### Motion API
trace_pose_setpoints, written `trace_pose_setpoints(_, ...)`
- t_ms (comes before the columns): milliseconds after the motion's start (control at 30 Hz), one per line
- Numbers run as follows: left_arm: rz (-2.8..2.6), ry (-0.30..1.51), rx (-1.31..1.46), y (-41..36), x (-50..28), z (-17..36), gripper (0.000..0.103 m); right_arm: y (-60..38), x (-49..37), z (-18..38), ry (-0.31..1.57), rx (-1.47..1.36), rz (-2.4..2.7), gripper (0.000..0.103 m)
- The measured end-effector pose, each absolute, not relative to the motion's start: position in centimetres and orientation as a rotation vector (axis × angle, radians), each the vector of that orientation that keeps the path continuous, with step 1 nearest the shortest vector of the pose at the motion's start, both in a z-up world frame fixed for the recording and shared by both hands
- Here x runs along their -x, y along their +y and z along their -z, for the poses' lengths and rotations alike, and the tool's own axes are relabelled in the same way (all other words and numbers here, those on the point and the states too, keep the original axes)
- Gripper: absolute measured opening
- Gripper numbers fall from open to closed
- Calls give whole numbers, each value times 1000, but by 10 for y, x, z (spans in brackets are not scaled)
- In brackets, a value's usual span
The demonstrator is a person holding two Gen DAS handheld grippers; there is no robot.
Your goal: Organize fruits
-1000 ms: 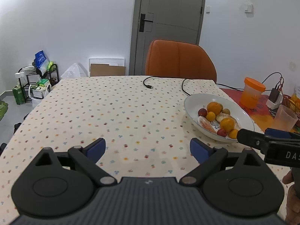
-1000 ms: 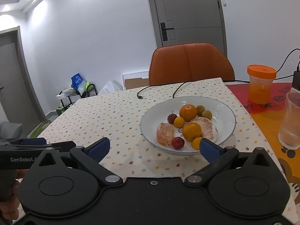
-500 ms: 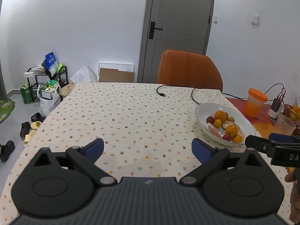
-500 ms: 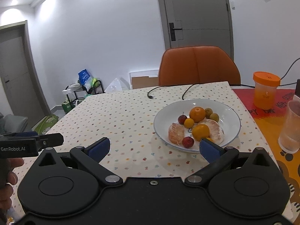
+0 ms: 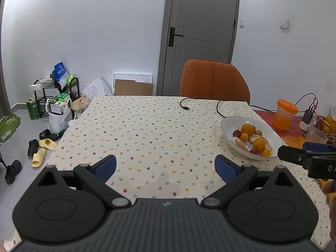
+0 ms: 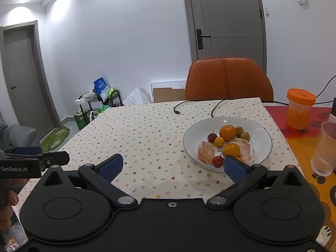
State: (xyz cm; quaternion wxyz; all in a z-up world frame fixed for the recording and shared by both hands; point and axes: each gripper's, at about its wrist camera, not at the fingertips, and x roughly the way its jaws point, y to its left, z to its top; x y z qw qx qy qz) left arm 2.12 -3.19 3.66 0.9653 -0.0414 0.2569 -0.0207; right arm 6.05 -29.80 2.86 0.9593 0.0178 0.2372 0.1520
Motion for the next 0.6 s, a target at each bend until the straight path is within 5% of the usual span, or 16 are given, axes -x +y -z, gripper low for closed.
trace_pose_setpoints(600, 33, 492, 86, -30, -4, -52, 103, -304, -52, -35, 488, -57, -332, 103)
